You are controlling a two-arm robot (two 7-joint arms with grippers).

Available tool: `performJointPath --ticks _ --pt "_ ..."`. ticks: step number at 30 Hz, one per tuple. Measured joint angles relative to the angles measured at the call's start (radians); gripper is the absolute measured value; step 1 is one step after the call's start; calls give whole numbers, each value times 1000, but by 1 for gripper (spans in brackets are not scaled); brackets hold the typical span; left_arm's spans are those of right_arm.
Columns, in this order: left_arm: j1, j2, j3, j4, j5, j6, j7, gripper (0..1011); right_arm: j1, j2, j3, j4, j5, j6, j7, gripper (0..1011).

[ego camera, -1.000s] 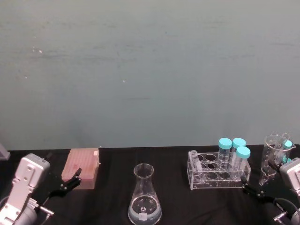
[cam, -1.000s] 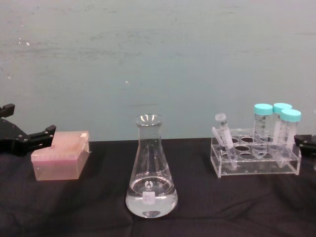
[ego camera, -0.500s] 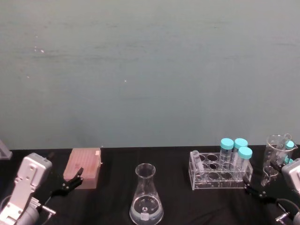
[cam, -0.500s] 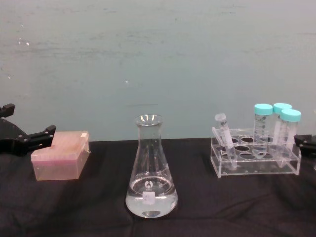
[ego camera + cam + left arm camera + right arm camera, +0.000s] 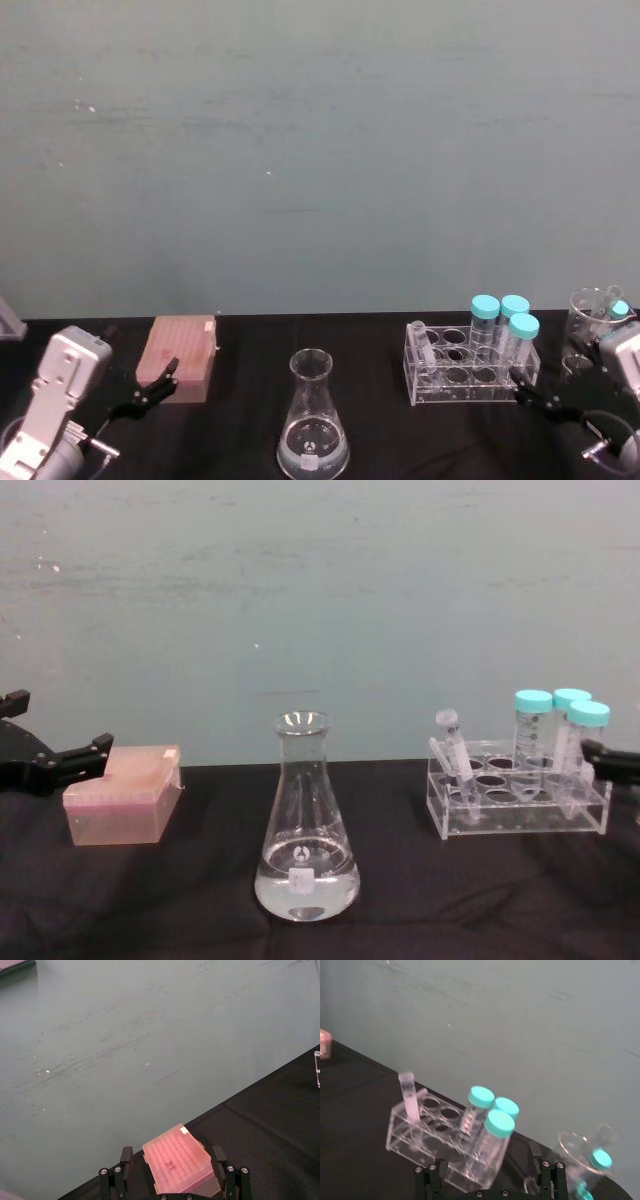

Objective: Pour the liquid from the test tube into the beaker using one hand.

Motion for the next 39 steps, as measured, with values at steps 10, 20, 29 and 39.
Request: performJointPath --ticks 10,20,29,39 --pt "0 0 0 0 0 0 0 1000 79 -36 -2 30 -1 -18 119 1002" --pt "0 0 0 0 0 0 0 1000 152 -86 -10 108 27 -23 251 1002" --pt "0 0 0 0 0 0 0 1000 224 -134 -23 221 23 -35 342 1002" --pt "0 0 0 0 0 0 0 1000 300 -184 -31 359 2 -76 426 1002"
